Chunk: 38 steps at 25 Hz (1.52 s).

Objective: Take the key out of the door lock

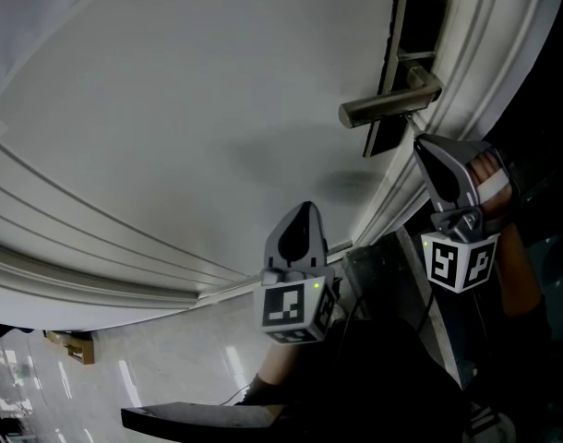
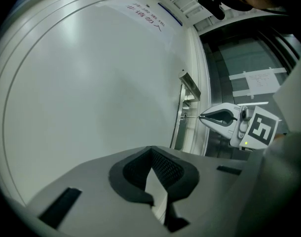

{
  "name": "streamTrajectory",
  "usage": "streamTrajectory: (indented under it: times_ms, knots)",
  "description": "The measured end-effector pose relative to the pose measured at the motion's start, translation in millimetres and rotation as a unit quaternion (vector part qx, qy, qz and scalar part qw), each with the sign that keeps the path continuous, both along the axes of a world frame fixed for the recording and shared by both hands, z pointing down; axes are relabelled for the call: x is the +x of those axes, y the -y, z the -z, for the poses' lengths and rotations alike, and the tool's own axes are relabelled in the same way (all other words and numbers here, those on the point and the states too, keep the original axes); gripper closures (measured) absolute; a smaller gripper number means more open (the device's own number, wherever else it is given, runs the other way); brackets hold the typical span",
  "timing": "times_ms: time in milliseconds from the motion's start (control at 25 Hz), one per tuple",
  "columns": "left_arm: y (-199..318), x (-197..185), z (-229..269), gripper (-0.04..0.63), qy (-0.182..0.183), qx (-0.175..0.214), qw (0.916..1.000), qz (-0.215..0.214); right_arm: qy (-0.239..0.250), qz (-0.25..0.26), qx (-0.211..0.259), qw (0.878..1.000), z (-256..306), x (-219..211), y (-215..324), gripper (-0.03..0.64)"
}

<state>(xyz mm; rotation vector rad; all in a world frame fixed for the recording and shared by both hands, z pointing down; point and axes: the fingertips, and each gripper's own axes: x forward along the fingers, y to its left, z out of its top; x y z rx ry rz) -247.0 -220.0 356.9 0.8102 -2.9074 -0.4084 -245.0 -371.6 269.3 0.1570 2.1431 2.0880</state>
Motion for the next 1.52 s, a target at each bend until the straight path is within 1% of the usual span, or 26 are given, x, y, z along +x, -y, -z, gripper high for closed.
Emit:
streamTrajectory:
  times_ms: [240,400,680,760,840,960,1080,1200,1320,1440,1520]
  knots:
    - [0.7,2.9,1.7,0.595,0.003,-0.003,1.0000,-0.002,0.001,0.000,0.001,1.000,-0.7,1.0,0.2,0.604]
    - [-4.2,2.6,3.8,0.595,-0.014,0.002,0.9998,0.016,0.001,0.000,0.000,1.000,0.0,0.4,-0.2,0.604]
    - [-3.1,3.2,2.9,0.595,-0.003,-0.001,1.0000,0.005,0.000,-0.001,-0.001,1.000,0.4,2.0,0.2,0.604]
    - [-3.8,3.9,2.5,0.595,-0.008,0.000,0.9999,0.008,-0.001,0.001,-0.006,1.000,0.5,3.7,-1.4,0.604]
    - [-1.4,4.1,1.6,0.595,-0.004,-0.003,1.0000,0.001,-0.004,0.002,-0.017,1.000,0.8,6.7,-2.4,0.604]
    - [1.9,0.6,2.8,0.595,0.004,-0.001,1.0000,-0.002,-0.004,-0.001,-0.054,0.999,3.2,12.3,-2.2,0.604]
    - [2.5,-1.9,6.3,0.595,0.010,0.005,0.9999,0.001,-0.002,-0.005,-0.114,0.993,5.3,15.9,-2.9,0.604]
    - [2.9,-4.1,10.4,0.595,0.010,0.003,0.9999,0.002,0.000,-0.009,-0.186,0.983,4.7,17.4,-4.3,0.604]
    - [1.6,-5.1,12.1,0.595,0.009,0.002,0.9999,0.006,-0.005,-0.004,-0.242,0.970,-0.4,20.8,-11.2,0.604]
    - [2.5,-5.7,12.2,0.595,0.008,0.004,1.0000,0.005,-0.011,0.008,-0.292,0.956,-1.6,25.0,-17.8,0.604]
    - [3.3,-5.7,11.0,0.595,0.007,0.005,1.0000,0.003,-0.014,0.009,-0.314,0.949,-2.7,27.1,-18.7,0.604]
